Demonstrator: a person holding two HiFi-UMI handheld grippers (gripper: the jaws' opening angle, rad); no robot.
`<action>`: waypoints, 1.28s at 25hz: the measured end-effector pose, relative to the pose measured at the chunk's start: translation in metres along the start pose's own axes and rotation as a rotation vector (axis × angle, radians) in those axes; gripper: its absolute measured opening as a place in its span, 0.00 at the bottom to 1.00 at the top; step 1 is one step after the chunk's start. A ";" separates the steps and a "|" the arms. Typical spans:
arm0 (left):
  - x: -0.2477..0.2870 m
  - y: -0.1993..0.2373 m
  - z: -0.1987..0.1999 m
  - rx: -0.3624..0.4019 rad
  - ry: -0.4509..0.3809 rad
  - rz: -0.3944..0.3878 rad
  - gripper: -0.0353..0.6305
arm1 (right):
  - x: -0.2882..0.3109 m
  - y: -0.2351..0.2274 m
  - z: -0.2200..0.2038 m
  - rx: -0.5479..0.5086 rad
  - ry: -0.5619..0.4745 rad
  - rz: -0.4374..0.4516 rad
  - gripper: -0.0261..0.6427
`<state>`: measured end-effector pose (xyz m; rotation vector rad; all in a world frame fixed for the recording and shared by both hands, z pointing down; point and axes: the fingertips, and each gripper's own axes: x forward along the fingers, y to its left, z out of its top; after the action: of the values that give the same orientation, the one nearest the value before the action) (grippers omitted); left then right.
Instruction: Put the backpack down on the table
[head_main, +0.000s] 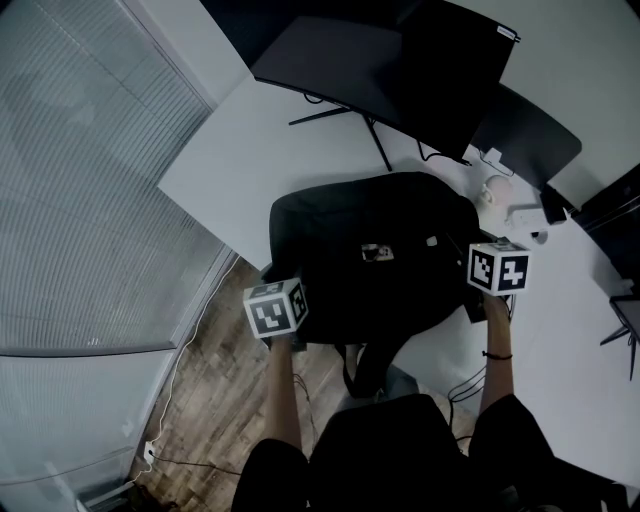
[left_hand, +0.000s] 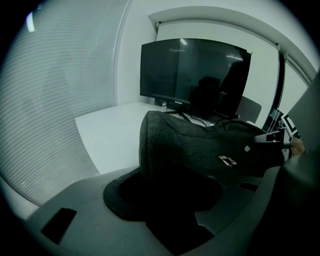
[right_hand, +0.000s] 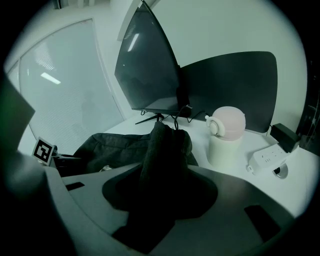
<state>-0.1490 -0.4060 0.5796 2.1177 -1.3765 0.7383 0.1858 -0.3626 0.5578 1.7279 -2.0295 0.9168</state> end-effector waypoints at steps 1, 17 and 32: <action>0.001 0.001 0.000 -0.004 0.001 0.001 0.31 | 0.001 -0.001 -0.001 -0.003 0.006 -0.007 0.23; -0.002 0.004 0.009 0.025 -0.031 0.068 0.49 | -0.011 -0.022 0.000 -0.091 -0.036 -0.226 0.39; -0.075 -0.006 0.044 0.220 -0.289 0.155 0.10 | -0.058 0.030 0.039 -0.263 -0.246 -0.194 0.12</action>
<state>-0.1614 -0.3845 0.4962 2.3820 -1.6948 0.6898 0.1763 -0.3422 0.4847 1.9180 -1.9749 0.3729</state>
